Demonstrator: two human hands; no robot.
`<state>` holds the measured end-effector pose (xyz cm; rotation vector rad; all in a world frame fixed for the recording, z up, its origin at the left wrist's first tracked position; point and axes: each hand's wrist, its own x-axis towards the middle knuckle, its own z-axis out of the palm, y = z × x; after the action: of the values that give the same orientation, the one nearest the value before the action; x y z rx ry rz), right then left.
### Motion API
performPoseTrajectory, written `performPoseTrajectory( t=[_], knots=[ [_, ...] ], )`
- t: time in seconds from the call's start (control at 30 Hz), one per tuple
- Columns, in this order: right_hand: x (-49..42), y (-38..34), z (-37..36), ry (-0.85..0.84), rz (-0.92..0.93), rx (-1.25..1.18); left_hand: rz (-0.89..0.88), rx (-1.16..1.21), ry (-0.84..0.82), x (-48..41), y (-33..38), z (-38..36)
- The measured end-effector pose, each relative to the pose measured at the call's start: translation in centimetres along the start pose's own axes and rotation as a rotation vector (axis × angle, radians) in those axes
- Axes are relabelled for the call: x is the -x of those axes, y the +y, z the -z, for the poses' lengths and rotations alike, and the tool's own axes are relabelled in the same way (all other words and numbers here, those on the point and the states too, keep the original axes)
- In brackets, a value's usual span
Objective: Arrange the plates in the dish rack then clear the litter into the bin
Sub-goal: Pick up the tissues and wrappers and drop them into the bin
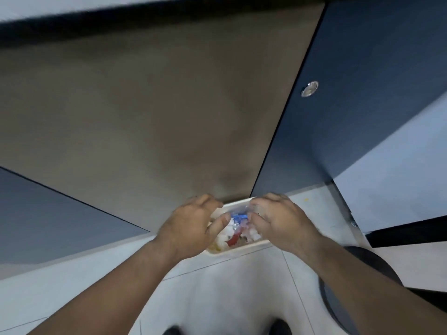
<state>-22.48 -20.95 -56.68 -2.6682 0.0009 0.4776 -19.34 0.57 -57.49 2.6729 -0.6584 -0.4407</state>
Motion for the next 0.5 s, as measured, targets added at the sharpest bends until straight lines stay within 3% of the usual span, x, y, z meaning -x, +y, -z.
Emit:
performPoseTrajectory(
  t=[0.5],
  knots=[
    [12.0, -17.8, 27.6, 0.167, 0.2, 0.004, -0.139, 0.068, 0.263, 11.8, 9.3, 31.8]
  ],
)
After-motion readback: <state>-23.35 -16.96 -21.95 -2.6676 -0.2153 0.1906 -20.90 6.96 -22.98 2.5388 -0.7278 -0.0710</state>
